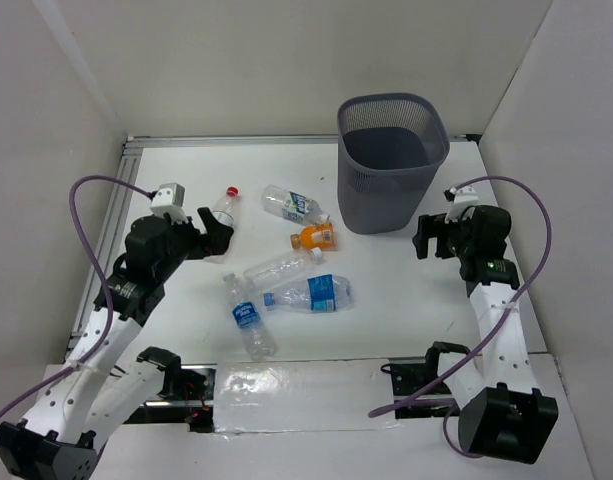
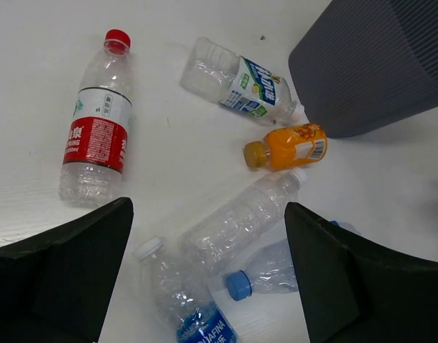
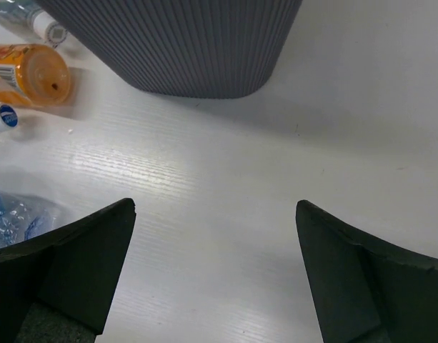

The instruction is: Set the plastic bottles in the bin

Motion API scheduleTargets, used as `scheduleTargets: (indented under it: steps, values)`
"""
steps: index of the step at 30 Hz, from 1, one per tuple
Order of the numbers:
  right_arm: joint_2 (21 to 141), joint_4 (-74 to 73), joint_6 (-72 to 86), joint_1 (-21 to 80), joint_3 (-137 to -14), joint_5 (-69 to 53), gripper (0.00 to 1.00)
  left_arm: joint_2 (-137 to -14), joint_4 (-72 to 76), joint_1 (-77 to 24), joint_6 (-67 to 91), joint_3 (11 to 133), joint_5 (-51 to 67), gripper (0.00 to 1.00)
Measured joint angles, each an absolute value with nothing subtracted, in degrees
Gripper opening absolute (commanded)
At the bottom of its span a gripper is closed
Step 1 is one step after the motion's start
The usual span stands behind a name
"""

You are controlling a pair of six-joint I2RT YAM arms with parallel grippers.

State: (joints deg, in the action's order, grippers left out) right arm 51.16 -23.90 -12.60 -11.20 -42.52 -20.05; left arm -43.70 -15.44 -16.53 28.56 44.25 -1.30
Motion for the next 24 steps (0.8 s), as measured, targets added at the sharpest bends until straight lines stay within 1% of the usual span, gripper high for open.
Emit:
scheduleTargets:
  steps: [3,5,6,8,9,10,11,12,13,14,15,16,17,18,19,21,24]
  values:
    - [51.0,-24.2,-16.6,-10.9,-42.5,-22.9,1.00,-43.8,-15.6,-16.5,28.5,44.1,-0.1,1.00]
    - [50.3,-25.9,-22.8,-10.9,-42.5,-27.7,1.00,-44.2,-15.7,-16.5,28.5,44.1,0.6,1.00]
    - [49.9,-27.2,-26.2,-10.9,-42.5,-30.4,0.97,-44.4,-15.8,-16.5,28.6,44.1,1.0,1.00]
    - [49.2,-29.4,-33.2,-10.6,-42.5,-36.6,0.78,-44.9,-16.2,-16.5,28.7,44.1,1.9,0.90]
    - [48.9,-30.4,-36.7,-10.2,-42.5,-39.6,0.69,-45.0,-16.3,-16.5,28.9,44.1,2.4,0.82]
    - [48.8,-31.4,-39.9,-9.3,-42.5,-42.2,0.59,-45.3,-16.3,-16.5,29.2,43.9,2.9,0.49]
    - [48.8,-32.1,-42.7,-8.1,-42.5,-44.5,0.52,-45.6,-16.4,-16.5,29.7,43.7,3.4,0.31]
    - [48.9,-32.4,-44.9,-6.3,-42.4,-45.8,0.53,-46.0,-16.4,-16.5,30.4,43.6,3.7,0.16]
    - [49.0,-32.8,-47.1,-3.2,-42.2,-46.5,0.59,-46.5,-16.4,-16.5,30.8,43.5,4.1,0.10]
    - [49.3,-32.7,-48.8,0.5,-41.9,-46.9,0.90,-47.1,-16.7,-16.5,30.7,43.3,4.5,0.14]
    - [49.8,-32.6,-50.8,6.3,-41.5,-46.7,1.00,-47.7,-17.1,-16.5,30.9,43.3,4.8,0.24]
    - [50.2,-32.3,-51.8,10.2,-41.1,-46.1,1.00,-48.3,-17.5,-16.5,31.1,43.3,4.9,0.42]
    - [50.7,-31.8,-53.1,13.7,-40.8,-45.5,1.00,-48.7,-17.9,-16.5,31.5,43.3,5.1,0.78]
    - [51.8,-31.6,-54.0,17.9,-40.5,-44.8,1.00,-48.9,-18.3,-16.5,32.0,43.2,5.2,0.91]
    - [52.9,-31.1,-54.6,20.8,-40.4,-44.2,1.00,-48.9,-18.6,-16.5,32.4,43.0,5.4,1.00]
    - [56.0,-29.5,-55.5,24.7,-40.2,-42.9,1.00,-48.2,-19.1,-16.5,33.7,42.4,5.5,1.00]
    - [60.6,-26.0,-56.2,27.4,-39.5,-40.8,1.00,-46.3,-19.6,-16.8,35.0,40.8,5.5,1.00]
